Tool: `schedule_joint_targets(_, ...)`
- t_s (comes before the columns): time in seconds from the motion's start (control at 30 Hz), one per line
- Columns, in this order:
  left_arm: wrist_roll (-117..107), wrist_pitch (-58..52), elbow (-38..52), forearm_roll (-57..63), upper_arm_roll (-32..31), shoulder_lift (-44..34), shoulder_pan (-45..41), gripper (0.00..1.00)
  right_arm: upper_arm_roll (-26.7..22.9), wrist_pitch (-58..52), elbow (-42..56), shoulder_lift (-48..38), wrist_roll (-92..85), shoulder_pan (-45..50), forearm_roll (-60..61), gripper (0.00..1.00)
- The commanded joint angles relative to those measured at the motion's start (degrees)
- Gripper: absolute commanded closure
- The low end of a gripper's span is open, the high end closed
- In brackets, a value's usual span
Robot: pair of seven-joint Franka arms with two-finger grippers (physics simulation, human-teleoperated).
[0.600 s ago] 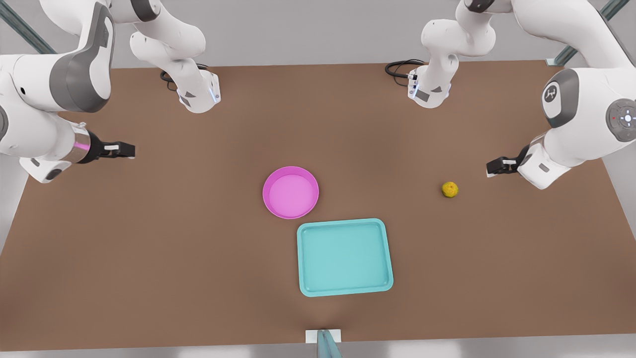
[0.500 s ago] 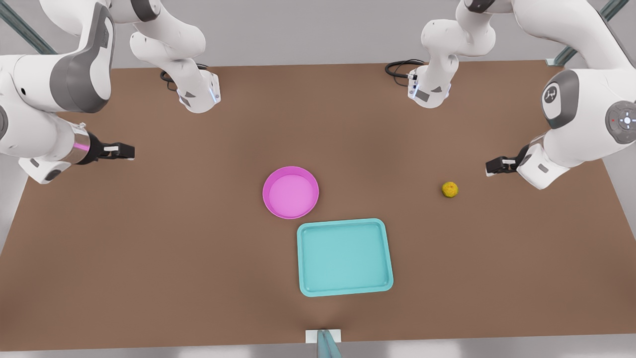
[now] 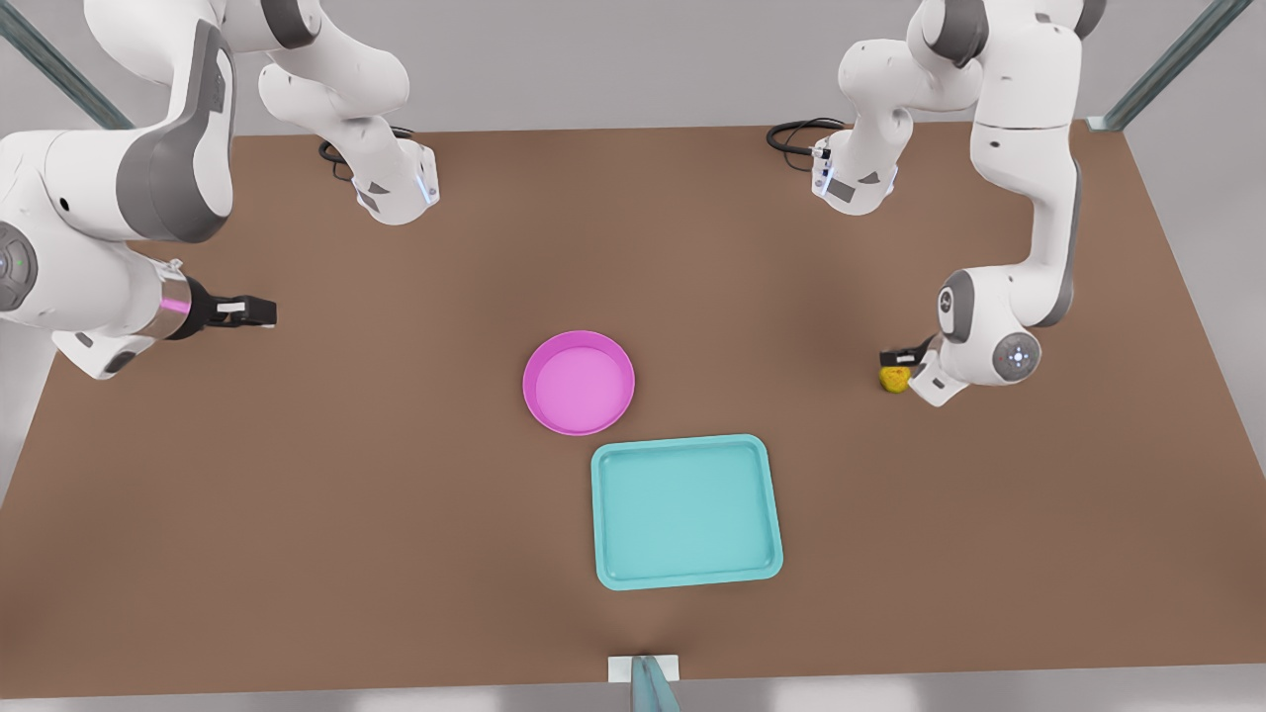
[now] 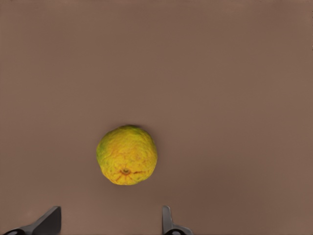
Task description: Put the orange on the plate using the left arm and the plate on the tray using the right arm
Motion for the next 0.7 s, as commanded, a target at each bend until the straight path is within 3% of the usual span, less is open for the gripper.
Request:
schedule_joint_targets(0.0, 1.9, 10.1, -0.3, -0.3, -0.3, 0.6, 0.0, 0.00, 0.0, -0.3, 0.0, -0.1, -0.3, -0.1, 0.0, 0.00)
schedule_joint_targets(0.67, 2.0, 11.4, -0.1, -0.3, -1.0, 7.9, -0.1, 0.00, 0.0, -0.3, -0.4, 1.2, -0.4, -0.4, 0.1, 0.00)
